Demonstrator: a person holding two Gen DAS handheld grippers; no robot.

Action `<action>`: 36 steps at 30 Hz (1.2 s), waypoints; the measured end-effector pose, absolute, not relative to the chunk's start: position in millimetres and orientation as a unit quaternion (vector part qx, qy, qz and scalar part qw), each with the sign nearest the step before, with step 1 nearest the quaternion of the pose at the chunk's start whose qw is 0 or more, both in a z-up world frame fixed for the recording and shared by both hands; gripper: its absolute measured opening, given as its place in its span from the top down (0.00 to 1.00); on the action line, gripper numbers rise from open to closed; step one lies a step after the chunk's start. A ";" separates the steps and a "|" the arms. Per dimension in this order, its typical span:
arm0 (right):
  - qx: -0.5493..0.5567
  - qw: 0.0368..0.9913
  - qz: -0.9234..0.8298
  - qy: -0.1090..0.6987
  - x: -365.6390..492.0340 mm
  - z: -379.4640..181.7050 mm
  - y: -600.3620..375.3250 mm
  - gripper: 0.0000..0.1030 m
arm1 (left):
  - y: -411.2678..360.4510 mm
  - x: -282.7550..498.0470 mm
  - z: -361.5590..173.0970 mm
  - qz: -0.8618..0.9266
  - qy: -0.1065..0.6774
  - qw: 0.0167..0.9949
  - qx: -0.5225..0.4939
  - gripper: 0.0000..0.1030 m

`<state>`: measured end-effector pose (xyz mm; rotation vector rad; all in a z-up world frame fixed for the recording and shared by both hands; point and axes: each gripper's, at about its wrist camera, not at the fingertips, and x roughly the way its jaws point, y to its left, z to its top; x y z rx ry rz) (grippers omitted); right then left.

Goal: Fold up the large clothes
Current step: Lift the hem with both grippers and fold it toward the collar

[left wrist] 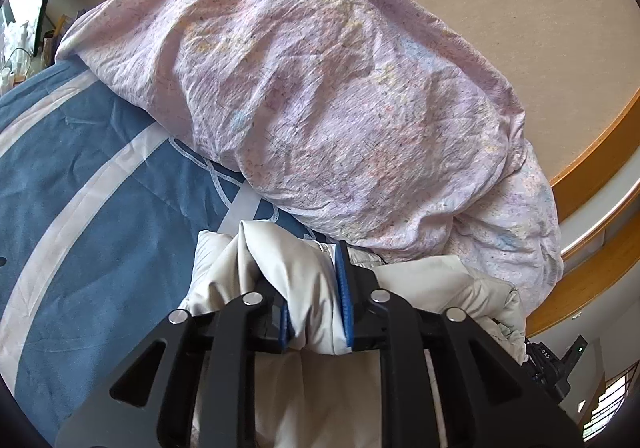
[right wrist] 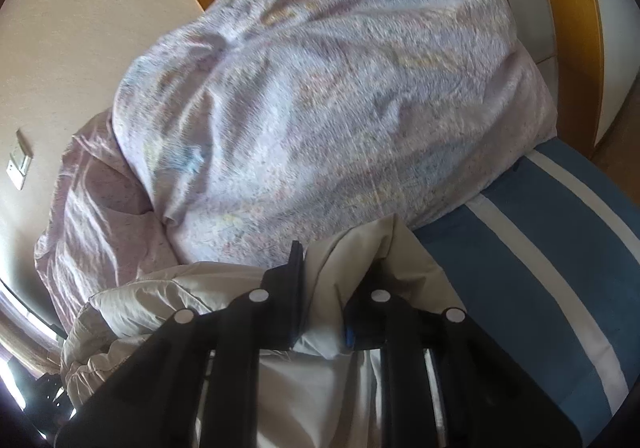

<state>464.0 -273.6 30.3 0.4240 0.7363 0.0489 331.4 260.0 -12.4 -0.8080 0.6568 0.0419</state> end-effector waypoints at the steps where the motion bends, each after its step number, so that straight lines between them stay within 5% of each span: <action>1: 0.206 0.909 0.020 0.361 467.0 27.5 -273.0 0.79 | 259.8 333.0 -13.9 0.020 0.314 0.867 -0.387 0.80; 6: 0.212 0.901 0.017 0.378 479.2 17.2 -269.5 0.46 | 261.6 338.0 -19.6 0.010 0.310 0.861 -0.404 0.60; 11: 0.189 0.931 0.026 0.312 460.6 41.9 -269.6 0.30 | 265.5 328.8 -4.9 -0.010 0.274 0.871 -0.407 0.19; 13: 0.147 0.950 0.021 0.276 446.2 56.3 -263.9 0.29 | 263.1 317.7 9.6 0.009 0.248 0.893 -0.375 0.12; 26: -0.093 0.927 0.167 0.323 379.6 5.2 -150.1 0.47 | 130.0 275.3 7.2 -0.031 0.255 0.962 -0.092 0.12; 36: -0.091 0.901 0.091 0.414 437.6 -33.1 -130.4 0.43 | 137.5 340.7 -27.3 0.073 0.319 0.941 -0.092 0.13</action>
